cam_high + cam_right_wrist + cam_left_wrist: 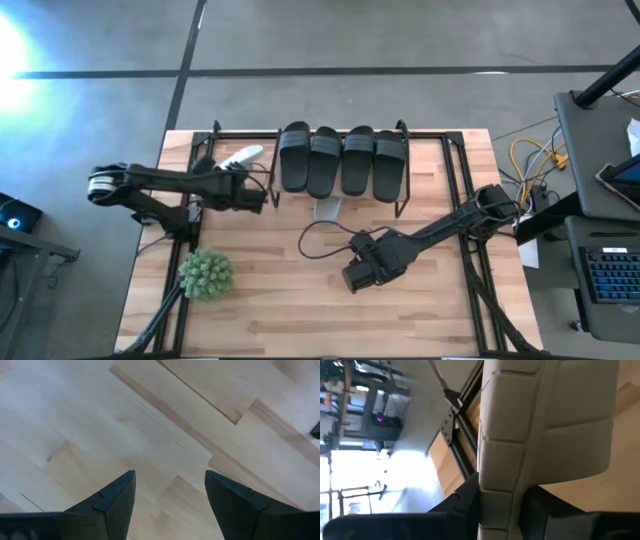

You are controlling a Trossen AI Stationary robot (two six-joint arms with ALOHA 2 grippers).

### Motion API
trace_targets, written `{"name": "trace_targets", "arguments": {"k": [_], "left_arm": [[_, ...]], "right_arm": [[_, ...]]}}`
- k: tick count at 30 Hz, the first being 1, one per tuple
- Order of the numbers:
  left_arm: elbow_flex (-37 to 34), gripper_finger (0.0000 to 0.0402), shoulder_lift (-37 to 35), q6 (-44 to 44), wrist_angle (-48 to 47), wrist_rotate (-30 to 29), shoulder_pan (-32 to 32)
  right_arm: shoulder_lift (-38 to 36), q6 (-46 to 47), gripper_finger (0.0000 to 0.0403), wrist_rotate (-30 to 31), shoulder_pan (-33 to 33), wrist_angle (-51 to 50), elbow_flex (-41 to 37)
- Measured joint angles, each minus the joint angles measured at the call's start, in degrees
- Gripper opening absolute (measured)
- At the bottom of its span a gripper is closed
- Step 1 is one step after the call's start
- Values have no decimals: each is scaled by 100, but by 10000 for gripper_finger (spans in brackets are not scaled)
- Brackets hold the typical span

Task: Pick and place slides into the shelf
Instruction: Put the gray slipper under the shelf

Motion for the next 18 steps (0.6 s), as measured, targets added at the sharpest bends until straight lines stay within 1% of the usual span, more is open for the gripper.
{"name": "trace_targets", "arguments": {"k": [5,9,13,18], "left_arm": [[-36,81,-127,90,-410,61,237],[-17,81,-205,-86,-608,-12,256],[402,80,-486,-87,-525,-117,256],[1217,68,-877,-84,-493,-445,253]], "right_arm": [[0,22,231,29,-2,45,0],[0,22,231,29,0,53,0],[0,78,231,31,0,64,0],[0,132,231,29,0,79,0]]}}
